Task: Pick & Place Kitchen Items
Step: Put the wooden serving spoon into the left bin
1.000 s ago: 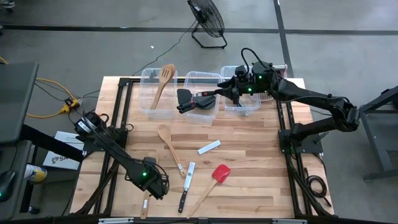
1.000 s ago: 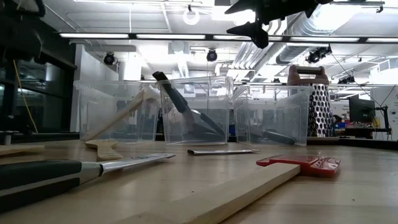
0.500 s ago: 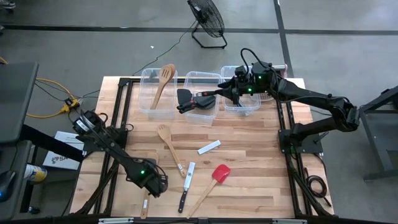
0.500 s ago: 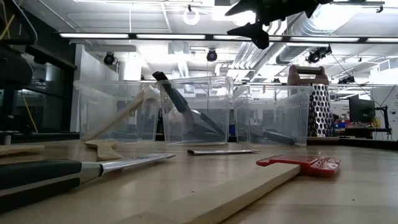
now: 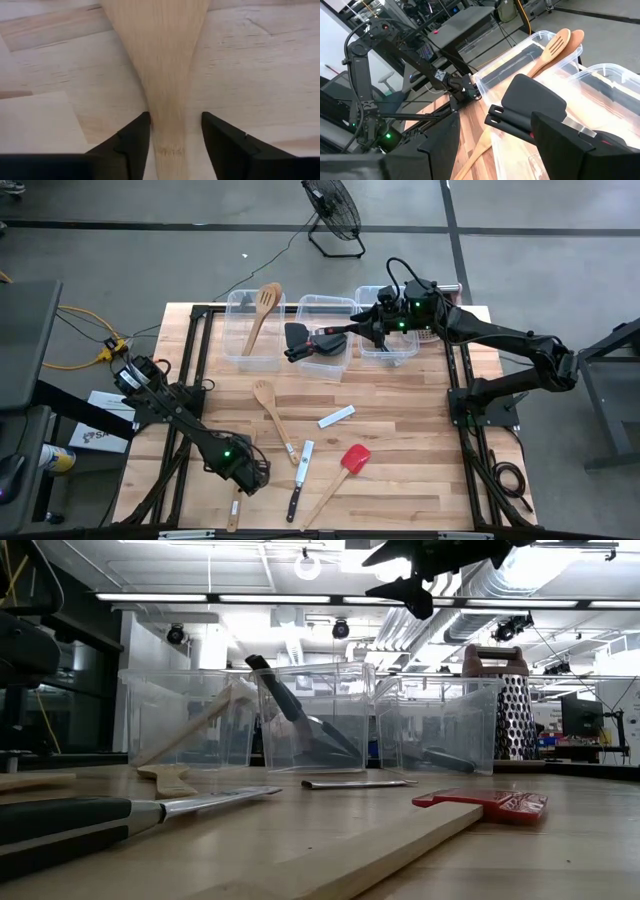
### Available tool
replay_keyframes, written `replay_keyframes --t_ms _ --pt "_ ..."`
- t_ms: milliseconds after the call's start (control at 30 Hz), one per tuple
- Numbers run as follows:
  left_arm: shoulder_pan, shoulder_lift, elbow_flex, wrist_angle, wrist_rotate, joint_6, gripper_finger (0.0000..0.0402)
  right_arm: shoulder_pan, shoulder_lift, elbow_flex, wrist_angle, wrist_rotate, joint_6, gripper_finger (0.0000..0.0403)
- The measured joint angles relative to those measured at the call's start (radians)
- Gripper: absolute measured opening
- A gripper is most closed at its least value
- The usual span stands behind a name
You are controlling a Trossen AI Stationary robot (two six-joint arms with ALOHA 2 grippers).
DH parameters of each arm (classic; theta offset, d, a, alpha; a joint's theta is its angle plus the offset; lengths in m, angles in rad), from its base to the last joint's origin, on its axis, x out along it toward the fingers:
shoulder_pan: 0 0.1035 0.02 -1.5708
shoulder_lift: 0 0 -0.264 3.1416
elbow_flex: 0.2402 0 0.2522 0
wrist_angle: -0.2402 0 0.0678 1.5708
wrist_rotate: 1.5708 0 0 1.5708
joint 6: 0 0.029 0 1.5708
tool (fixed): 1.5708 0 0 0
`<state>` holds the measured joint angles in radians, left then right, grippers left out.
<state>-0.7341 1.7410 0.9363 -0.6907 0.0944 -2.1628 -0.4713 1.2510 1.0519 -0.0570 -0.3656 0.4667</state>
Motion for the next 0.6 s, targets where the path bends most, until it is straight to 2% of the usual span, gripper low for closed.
replay_keyframes --t_ms 433,600 --pt "0.0 0.001 0.0 -0.012 0.008 -0.008 0.0071 0.0 0.0 0.0 0.0 -0.002 -0.009 0.0235" --pt "0.0 0.001 0.0 -0.014 0.009 0.006 0.0068 0.0 0.0 0.0 0.0 -0.003 -0.02 0.0235"
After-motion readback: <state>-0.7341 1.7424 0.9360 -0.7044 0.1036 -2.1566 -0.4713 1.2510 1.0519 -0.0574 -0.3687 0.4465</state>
